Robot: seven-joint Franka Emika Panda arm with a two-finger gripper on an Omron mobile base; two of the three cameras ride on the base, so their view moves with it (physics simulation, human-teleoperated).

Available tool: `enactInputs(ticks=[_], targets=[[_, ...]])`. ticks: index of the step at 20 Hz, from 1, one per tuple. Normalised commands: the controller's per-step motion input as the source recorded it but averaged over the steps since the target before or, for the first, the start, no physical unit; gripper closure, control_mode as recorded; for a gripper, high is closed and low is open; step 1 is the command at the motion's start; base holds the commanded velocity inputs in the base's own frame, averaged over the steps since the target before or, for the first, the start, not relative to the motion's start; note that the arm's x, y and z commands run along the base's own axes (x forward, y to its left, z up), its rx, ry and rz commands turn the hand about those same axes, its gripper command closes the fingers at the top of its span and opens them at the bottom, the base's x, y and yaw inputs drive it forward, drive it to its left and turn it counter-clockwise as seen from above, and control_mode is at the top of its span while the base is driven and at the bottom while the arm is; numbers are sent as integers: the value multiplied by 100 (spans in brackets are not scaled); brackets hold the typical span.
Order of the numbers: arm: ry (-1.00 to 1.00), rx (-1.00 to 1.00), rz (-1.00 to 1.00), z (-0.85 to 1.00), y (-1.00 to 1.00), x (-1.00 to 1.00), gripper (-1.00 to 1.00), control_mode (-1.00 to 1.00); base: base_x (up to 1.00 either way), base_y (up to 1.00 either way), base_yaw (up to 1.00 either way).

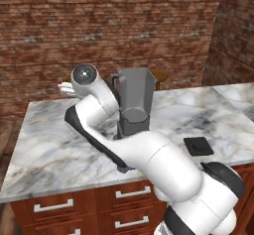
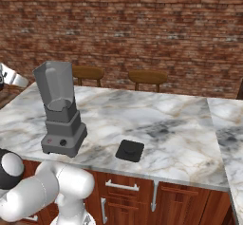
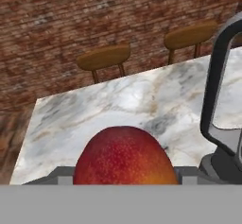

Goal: Open the blender lid, put the mango in the blender, close the lid, and start the blender.

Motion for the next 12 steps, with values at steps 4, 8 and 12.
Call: enactInputs(ticks=[4,8,12], targets=[[-8,0,0,100,-44,0,100,-100,0,0,0],[-2,0,0,88,-52,0,100,-100,0,0,0],[3,3,-4,19,-73,0,100,-100,0,0,0]])
